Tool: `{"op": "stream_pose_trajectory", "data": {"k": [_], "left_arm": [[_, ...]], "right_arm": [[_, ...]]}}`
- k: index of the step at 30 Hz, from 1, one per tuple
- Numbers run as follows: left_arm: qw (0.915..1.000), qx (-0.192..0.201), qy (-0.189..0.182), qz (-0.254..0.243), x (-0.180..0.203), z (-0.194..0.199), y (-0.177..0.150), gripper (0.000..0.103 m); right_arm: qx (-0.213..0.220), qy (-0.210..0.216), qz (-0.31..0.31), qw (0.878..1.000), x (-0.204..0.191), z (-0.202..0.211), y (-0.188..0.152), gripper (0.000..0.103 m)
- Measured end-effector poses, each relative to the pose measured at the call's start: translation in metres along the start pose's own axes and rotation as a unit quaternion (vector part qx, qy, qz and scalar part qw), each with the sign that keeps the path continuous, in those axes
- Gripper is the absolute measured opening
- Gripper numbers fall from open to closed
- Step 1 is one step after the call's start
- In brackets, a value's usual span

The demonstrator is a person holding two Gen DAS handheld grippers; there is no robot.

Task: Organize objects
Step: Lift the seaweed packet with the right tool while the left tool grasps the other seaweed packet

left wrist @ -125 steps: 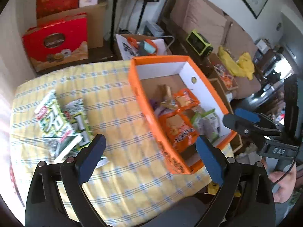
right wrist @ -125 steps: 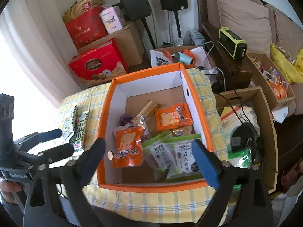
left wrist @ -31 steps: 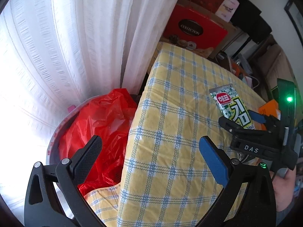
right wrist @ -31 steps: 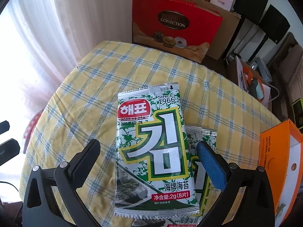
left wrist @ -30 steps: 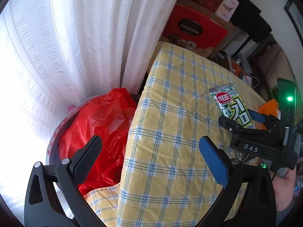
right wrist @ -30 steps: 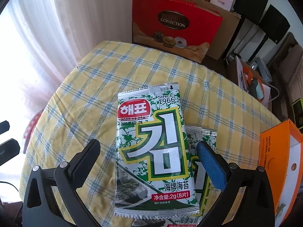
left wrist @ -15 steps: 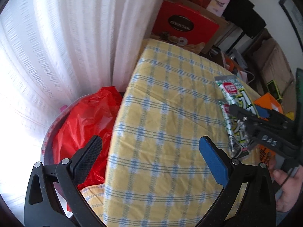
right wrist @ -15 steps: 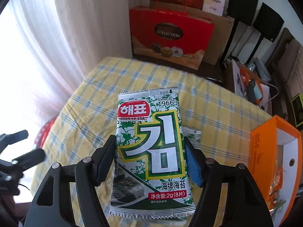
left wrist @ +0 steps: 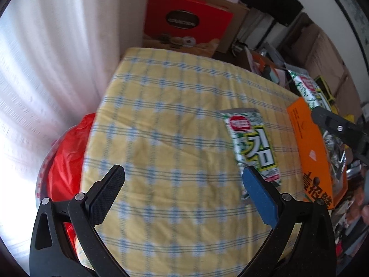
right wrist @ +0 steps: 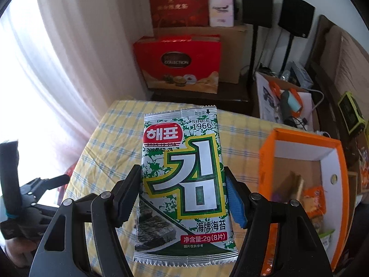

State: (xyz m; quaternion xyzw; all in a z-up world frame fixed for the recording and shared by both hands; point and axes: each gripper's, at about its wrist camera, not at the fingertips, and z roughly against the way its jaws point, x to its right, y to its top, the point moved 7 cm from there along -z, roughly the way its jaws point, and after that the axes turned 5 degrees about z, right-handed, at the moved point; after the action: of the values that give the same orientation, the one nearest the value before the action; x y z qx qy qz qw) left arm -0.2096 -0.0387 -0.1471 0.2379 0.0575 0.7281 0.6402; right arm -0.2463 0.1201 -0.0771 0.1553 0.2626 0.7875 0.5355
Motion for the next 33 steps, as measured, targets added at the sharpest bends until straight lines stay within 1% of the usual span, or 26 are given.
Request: {"op": "stream_pose_trajectory", "data": {"k": [3, 9, 15, 18, 22, 29, 30, 31, 32, 33], "left_arm": [[0.9999, -0.01, -0.007, -0.005, 0.018, -0.008, 0.0, 0.102], [0.9996, -0.021, -0.006, -0.017, 0.054, -0.027, -0.001, 0.102], [0.9992, -0.031, -0.016, -0.019, 0.085, -0.048, 0.003, 0.102], [0.9989, -0.039, -0.015, -0.022, 0.097, -0.057, 0.003, 0.102], [0.9987, -0.041, -0.006, -0.031, 0.111, -0.067, 0.002, 0.102], [0.9986, -0.042, 0.013, -0.03, 0.118, -0.08, -0.003, 0.101], [0.9986, -0.039, 0.017, -0.031, 0.118, -0.08, -0.003, 0.098], [0.9987, -0.035, 0.02, -0.031, 0.117, -0.08, -0.004, 0.087], [0.9986, -0.034, 0.026, -0.032, 0.116, -0.08, -0.005, 0.073], [0.9984, -0.034, 0.03, -0.034, 0.116, -0.081, -0.006, 0.069]], "right_arm": [[0.006, 0.002, -0.011, 1.0, 0.011, 0.011, -0.004, 0.07], [0.019, 0.012, -0.033, 0.999, 0.03, 0.031, -0.014, 0.07], [0.028, 0.01, -0.048, 0.998, 0.049, 0.048, -0.02, 0.07], [0.031, 0.007, -0.053, 0.998, 0.06, 0.055, -0.023, 0.07], [0.034, 0.0, -0.058, 0.998, 0.072, 0.061, -0.027, 0.071], [0.033, 0.0, -0.072, 0.997, 0.088, 0.065, -0.035, 0.071], [0.034, 0.0, -0.073, 0.997, 0.09, 0.065, -0.036, 0.071], [0.034, 0.0, -0.074, 0.997, 0.091, 0.066, -0.037, 0.071], [0.035, 0.0, -0.076, 0.997, 0.092, 0.066, -0.038, 0.071], [0.035, 0.0, -0.077, 0.996, 0.094, 0.067, -0.039, 0.071]]}}
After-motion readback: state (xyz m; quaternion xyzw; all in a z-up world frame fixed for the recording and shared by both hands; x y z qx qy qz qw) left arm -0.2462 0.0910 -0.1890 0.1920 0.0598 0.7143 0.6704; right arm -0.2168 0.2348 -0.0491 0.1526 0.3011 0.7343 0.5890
